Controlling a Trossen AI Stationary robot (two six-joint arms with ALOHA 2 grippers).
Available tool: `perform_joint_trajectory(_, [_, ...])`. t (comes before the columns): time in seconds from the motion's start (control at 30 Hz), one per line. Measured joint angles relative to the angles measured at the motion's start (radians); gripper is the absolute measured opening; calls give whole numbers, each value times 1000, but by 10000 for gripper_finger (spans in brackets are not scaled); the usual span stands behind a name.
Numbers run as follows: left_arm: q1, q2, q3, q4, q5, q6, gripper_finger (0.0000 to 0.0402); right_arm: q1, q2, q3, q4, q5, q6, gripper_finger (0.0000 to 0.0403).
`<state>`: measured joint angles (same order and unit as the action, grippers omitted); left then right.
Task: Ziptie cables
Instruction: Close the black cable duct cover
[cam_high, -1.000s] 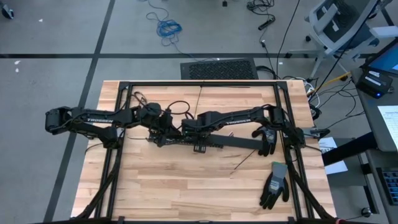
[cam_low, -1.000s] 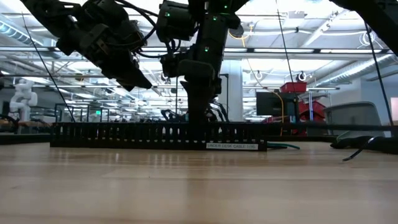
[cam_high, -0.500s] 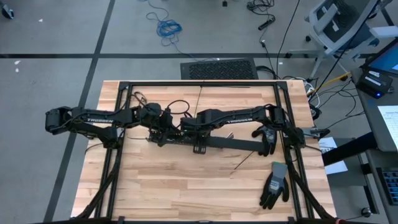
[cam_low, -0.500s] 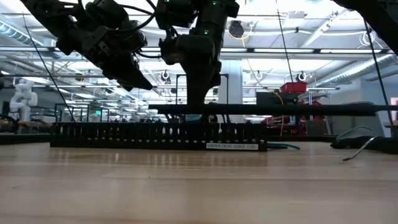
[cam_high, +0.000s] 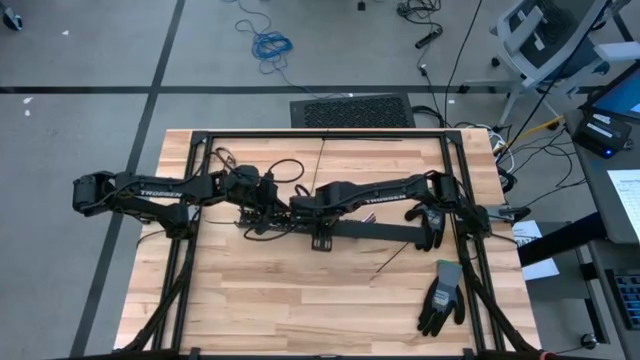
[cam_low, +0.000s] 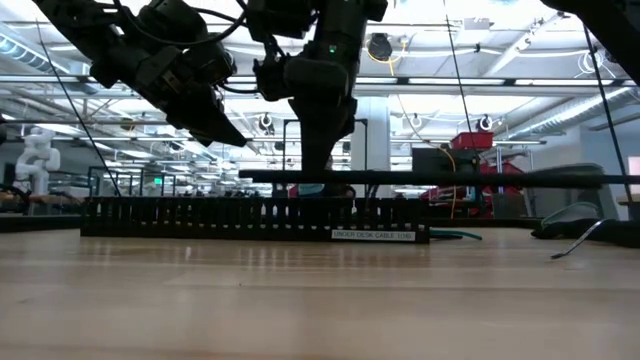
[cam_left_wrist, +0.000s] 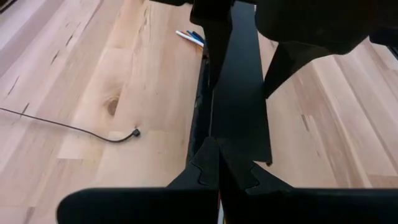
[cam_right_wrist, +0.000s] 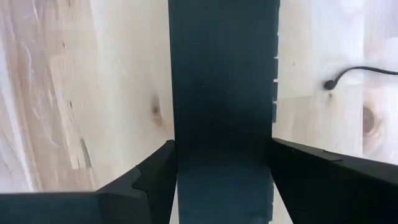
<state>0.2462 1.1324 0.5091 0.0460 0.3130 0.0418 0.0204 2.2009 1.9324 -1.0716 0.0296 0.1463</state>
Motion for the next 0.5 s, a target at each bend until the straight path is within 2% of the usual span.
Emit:
perform_joint_trajectory(0.37, [0, 0, 0, -2, -9, 8, 0, -1, 1, -13, -150, 20, -18, 201])
perform_joint_trajectory(0.5, [0, 0, 0, -2, -10, 19, 0, -2, 1, -38, -140, 21, -22, 201])
